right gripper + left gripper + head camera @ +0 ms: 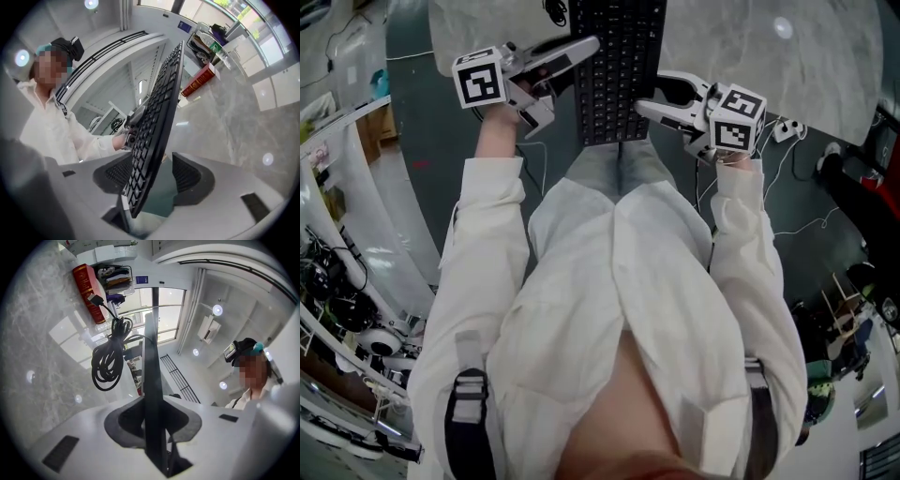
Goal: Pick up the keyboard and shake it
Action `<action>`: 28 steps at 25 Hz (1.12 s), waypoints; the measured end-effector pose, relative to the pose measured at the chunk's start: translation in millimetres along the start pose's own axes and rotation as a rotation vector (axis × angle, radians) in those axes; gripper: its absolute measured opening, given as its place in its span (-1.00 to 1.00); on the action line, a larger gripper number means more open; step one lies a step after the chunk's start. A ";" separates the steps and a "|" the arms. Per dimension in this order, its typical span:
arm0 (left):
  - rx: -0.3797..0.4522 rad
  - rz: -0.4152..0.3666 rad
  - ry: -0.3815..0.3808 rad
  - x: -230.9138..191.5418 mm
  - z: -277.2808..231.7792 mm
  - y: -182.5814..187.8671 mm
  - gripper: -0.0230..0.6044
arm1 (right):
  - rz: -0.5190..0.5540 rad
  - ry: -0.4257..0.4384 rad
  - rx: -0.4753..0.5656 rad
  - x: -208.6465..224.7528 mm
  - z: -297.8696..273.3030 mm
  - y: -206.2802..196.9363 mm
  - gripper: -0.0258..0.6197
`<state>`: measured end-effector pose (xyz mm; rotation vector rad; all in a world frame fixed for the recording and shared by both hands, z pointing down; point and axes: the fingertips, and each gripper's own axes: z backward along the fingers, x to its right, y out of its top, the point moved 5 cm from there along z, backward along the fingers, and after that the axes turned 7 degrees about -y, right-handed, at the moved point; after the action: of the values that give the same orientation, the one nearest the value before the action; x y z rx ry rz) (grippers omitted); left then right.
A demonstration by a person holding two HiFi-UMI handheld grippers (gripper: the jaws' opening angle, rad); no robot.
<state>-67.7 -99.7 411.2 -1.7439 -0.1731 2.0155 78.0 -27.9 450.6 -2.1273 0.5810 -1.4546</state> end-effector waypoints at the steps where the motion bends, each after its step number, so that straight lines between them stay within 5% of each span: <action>1: -0.003 -0.001 -0.001 1.0 -1.2 0.4 -0.63 | 0.005 -0.005 0.018 0.9 0.4 8.1 -0.14; 28: -0.041 -0.035 -0.071 15.3 -11.3 9.3 -0.63 | 0.046 0.025 0.285 16.0 -5.2 148.1 -0.14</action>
<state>-60.7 -103.7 391.7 -1.6839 -0.2678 2.0634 68.4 -154.8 373.0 -1.8656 0.4005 -1.4455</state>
